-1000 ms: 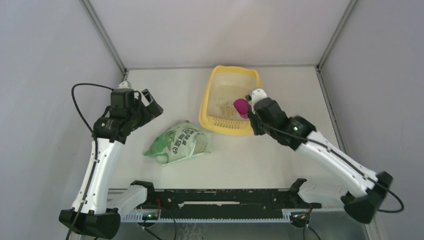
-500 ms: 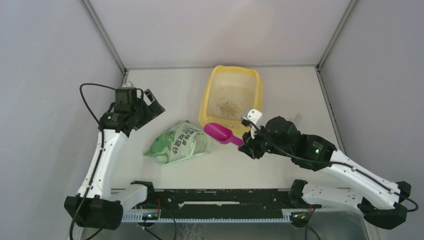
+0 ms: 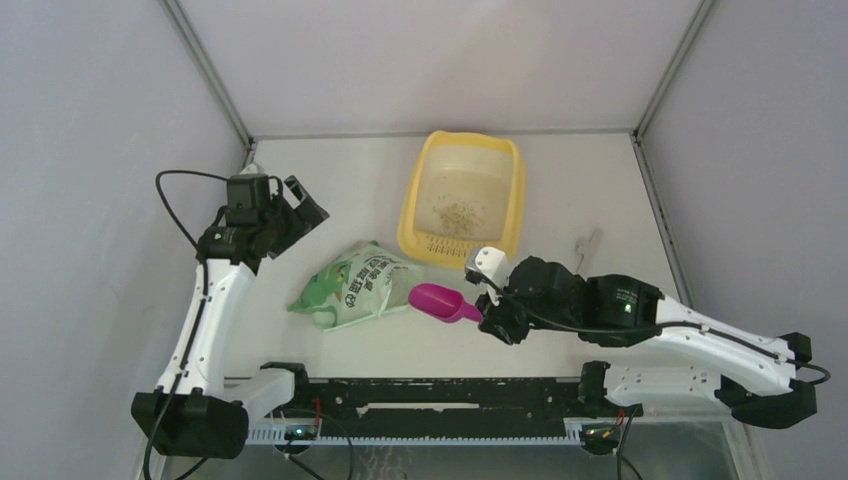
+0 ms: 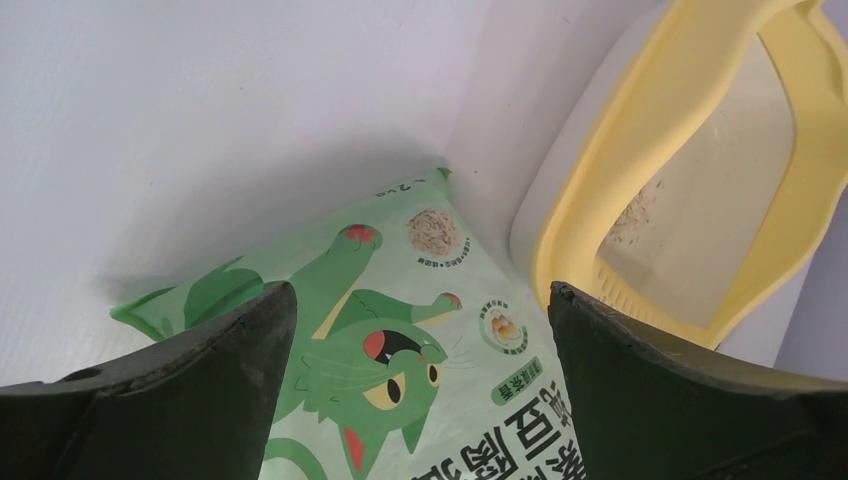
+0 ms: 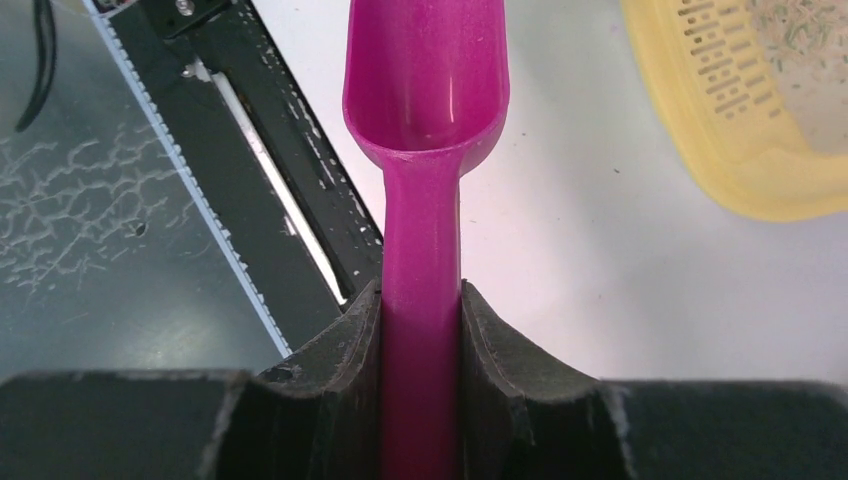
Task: Fill the litter box with clean litter
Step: 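Scoop the cat litter from the cat litter bag.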
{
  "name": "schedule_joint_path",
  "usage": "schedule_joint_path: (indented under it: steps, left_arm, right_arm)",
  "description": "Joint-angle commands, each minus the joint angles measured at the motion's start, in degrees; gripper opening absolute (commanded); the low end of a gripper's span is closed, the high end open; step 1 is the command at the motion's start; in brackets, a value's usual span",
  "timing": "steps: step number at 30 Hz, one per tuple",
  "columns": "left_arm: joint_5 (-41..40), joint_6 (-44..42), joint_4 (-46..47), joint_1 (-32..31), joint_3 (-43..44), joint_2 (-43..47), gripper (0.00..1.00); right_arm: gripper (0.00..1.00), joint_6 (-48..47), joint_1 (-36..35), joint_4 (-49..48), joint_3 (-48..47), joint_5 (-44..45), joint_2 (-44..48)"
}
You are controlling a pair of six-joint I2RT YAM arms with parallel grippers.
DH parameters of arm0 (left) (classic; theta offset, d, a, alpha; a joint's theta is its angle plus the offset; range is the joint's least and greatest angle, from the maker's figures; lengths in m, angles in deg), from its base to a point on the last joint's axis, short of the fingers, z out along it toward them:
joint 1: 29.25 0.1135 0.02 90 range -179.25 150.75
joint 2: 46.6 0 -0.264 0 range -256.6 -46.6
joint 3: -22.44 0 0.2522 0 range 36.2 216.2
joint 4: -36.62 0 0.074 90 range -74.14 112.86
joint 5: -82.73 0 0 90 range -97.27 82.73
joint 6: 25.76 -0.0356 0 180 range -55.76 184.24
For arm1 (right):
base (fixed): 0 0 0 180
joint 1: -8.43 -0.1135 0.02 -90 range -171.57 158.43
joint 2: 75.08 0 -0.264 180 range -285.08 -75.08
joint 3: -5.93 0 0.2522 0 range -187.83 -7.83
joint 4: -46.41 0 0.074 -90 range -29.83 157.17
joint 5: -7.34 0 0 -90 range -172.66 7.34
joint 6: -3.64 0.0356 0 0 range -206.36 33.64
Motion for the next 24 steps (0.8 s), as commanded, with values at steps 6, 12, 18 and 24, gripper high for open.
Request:
schedule_joint_path:
  steps: [6, 12, 18, 24]
  left_arm:
    - [0.36, 1.7, 3.79, 0.44, -3.2, -0.15, 1.0]
    - [-0.46, 1.92, 4.65, 0.43, -3.38, -1.98, 1.0]
    - [-2.38, 1.88, 5.08, 0.4, -3.81, -3.77, 1.0]
    - [-3.44, 2.27, 5.49, 0.37, -4.92, -4.94, 1.0]
  right_arm:
    - [0.0, -4.96, 10.26, -3.83, -7.1, -7.03, -12.56]
    - [0.0, -5.87, 12.65, -0.93, -16.7, -10.69, -25.6]
    - [0.0, -4.73, 9.74, 2.45, -20.82, -11.04, -34.27]
    - [0.0, -0.62, 7.07, 1.43, -20.99, -5.67, -40.23]
